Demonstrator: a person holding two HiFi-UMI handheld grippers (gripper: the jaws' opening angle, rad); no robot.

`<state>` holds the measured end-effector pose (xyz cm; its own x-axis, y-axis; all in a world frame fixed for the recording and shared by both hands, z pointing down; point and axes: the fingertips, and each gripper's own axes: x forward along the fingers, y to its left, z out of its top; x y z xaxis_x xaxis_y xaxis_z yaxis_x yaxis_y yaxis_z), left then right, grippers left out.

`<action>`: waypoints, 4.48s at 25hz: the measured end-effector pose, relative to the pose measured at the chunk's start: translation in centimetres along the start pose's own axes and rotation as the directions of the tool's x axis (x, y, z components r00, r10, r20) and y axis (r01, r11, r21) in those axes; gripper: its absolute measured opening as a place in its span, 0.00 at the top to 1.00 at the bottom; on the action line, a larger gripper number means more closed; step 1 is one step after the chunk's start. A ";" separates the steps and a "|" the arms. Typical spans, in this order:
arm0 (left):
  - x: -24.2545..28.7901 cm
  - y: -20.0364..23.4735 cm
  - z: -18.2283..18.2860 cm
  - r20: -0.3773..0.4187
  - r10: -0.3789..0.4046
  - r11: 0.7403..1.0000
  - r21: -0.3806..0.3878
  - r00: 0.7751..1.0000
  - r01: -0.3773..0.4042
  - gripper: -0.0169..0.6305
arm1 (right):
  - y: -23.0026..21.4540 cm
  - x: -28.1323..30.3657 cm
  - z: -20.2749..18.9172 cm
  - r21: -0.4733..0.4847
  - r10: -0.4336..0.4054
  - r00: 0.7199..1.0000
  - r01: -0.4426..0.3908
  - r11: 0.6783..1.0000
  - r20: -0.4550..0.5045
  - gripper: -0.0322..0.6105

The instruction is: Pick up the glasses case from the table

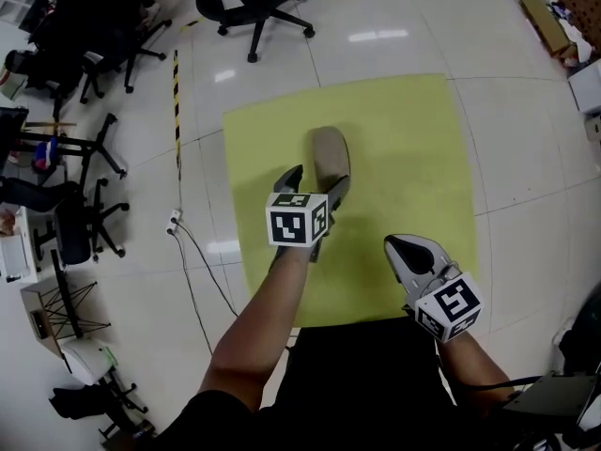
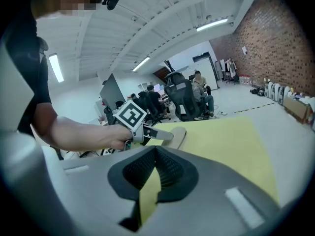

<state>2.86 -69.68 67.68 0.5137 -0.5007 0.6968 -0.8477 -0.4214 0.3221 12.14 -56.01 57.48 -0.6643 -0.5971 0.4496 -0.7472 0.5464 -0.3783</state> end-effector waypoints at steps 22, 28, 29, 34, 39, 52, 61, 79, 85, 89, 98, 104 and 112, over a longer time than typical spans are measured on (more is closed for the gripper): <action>8.2 1.4 -2.0 -0.200 0.142 0.990 0.047 0.970 -0.135 0.20 | -4.5 -2.7 -2.4 0.062 -0.043 0.999 0.044 0.997 -0.014 0.95; 7.7 1.3 -2.2 -0.186 0.110 0.994 0.016 0.976 -0.109 0.27 | -4.2 -2.8 -2.2 0.059 -0.047 0.999 0.048 0.997 -0.009 0.95; 7.4 1.3 -2.2 -0.185 0.103 0.995 0.013 0.977 -0.103 0.28 | -4.0 -2.8 -2.2 0.053 -0.046 0.999 0.047 0.998 -0.006 0.95; 5.2 0.8 -2.3 -0.151 0.070 0.997 -0.015 0.986 -0.073 0.30 | -2.7 -2.9 -1.6 0.031 -0.043 0.999 0.043 0.999 0.001 0.95; 1.7 -0.2 -1.9 -0.094 0.011 0.999 -0.037 0.996 -0.015 0.30 | -0.7 -2.7 -1.1 0.010 -0.039 0.999 0.038 0.999 0.017 0.95; -12.1 -3.8 0.5 0.125 -0.147 0.989 0.011 0.981 0.147 0.30 | 6.3 -2.7 1.3 -0.060 -0.032 0.997 0.036 0.998 0.074 0.95; -22.8 -5.3 0.3 0.236 -0.277 0.961 0.070 0.931 0.268 0.30 | 11.9 -3.0 3.0 -0.120 -0.061 0.988 0.078 0.990 0.145 0.95; -33.7 -7.9 -2.3 0.326 -0.357 0.934 0.149 0.875 0.325 0.30 | 19.1 -9.0 4.0 -0.219 -0.104 0.972 0.150 0.964 0.209 0.95; -35.0 -10.9 -4.0 0.366 -0.308 0.951 0.133 0.878 0.278 0.30 | 19.5 -11.7 3.4 -0.250 -0.038 0.978 0.090 0.964 0.206 0.95; -35.5 -13.5 -5.4 0.397 -0.279 0.960 0.122 0.874 0.251 0.30 | 19.0 -14.9 2.3 -0.255 -0.016 0.978 0.071 0.964 0.210 0.95; -36.4 -19.7 -9.1 0.422 -0.230 0.973 0.106 0.877 0.205 0.30 | 17.9 -20.9 -1.3 -0.252 0.023 0.980 0.028 0.967 0.198 0.95; -36.8 -23.4 -11.1 0.440 -0.218 0.976 0.106 0.871 0.190 0.30 | 17.3 -24.0 -3.1 -0.253 0.045 0.976 0.010 0.967 0.214 0.95; -37.8 -26.3 -13.3 0.428 -0.205 0.978 0.125 0.880 0.167 0.30 | 17.3 -26.6 -4.9 -0.230 0.059 0.970 -0.003 0.973 0.236 0.95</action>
<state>3.99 -29.56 41.40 0.6826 -0.6779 0.2730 -0.7267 -0.5903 0.3513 16.95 -27.79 42.92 -0.6931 -0.6854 0.2233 -0.7205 0.6686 -0.1839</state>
